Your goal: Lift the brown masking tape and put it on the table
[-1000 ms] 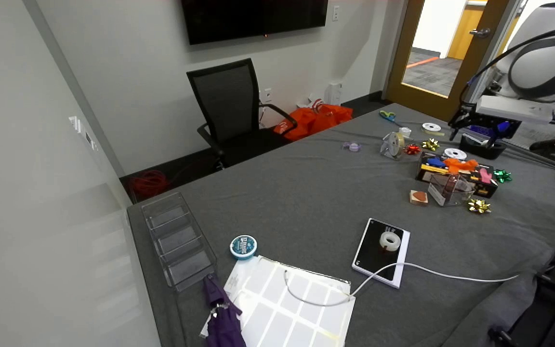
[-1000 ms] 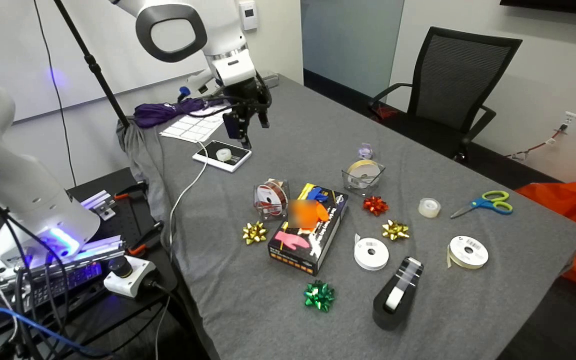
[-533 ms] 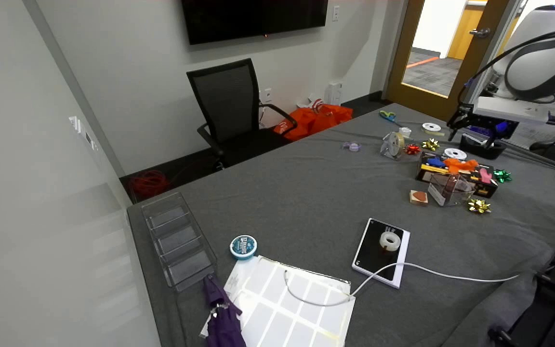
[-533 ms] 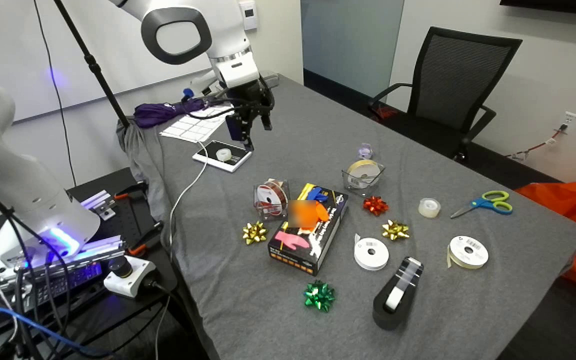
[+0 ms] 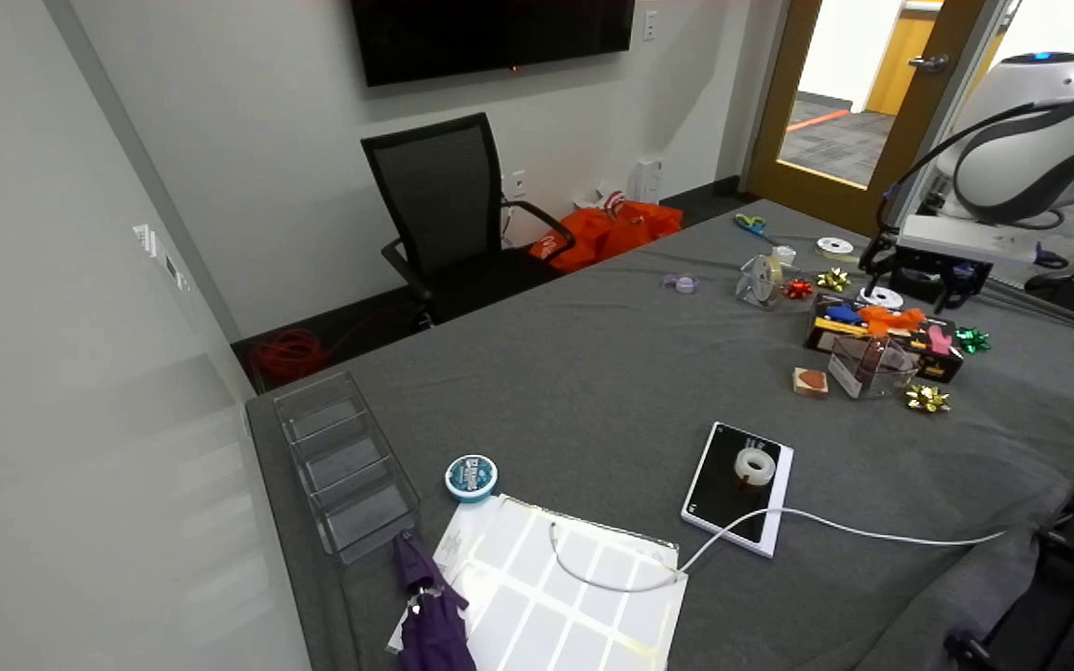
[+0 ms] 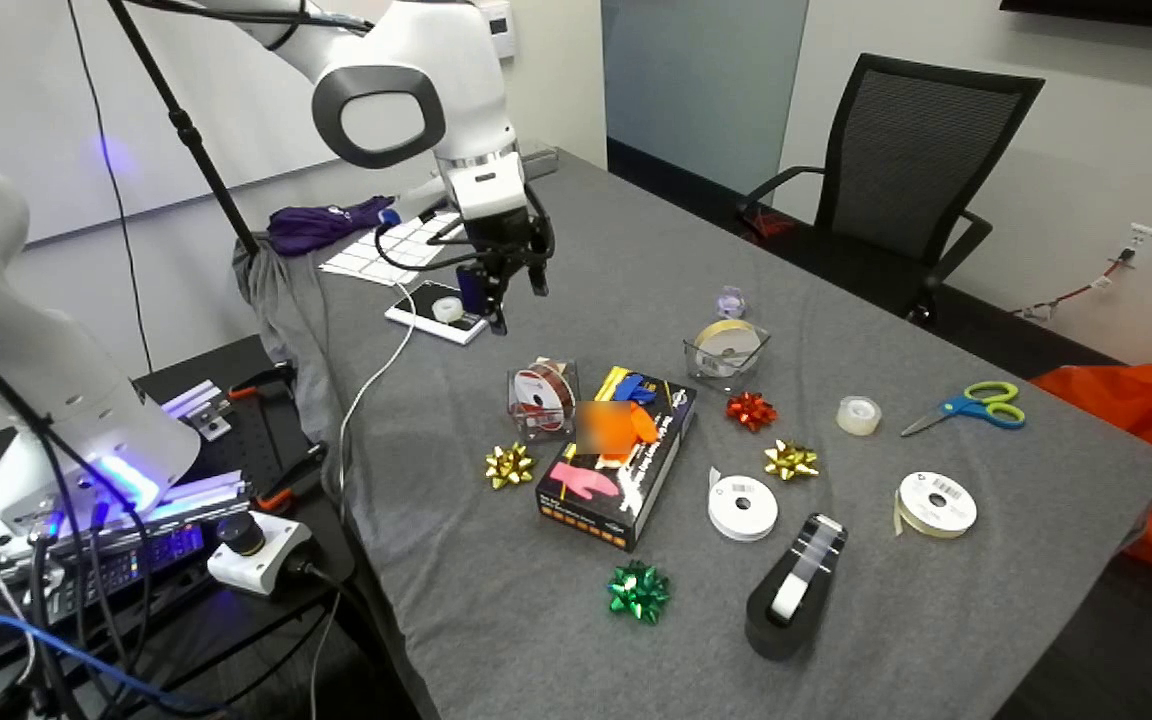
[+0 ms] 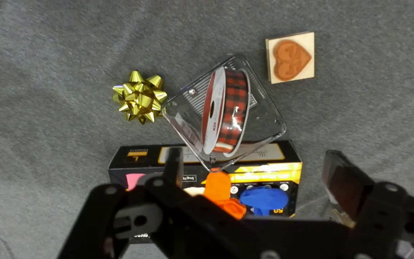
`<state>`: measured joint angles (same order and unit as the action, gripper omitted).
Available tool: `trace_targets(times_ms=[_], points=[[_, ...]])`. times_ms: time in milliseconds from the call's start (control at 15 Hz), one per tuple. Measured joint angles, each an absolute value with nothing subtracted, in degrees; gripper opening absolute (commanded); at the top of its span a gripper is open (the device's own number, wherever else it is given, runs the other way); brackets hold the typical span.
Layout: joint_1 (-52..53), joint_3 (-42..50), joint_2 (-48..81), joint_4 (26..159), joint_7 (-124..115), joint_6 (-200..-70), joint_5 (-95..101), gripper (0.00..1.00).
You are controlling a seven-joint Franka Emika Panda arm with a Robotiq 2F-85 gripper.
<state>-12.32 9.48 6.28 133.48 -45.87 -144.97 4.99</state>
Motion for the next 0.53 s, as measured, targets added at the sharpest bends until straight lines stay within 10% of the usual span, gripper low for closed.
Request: trace_targets(times_ms=[533], points=[[-10.18,11.8,15.06,130.21,-52.87,-148.19,3.75,1.0]])
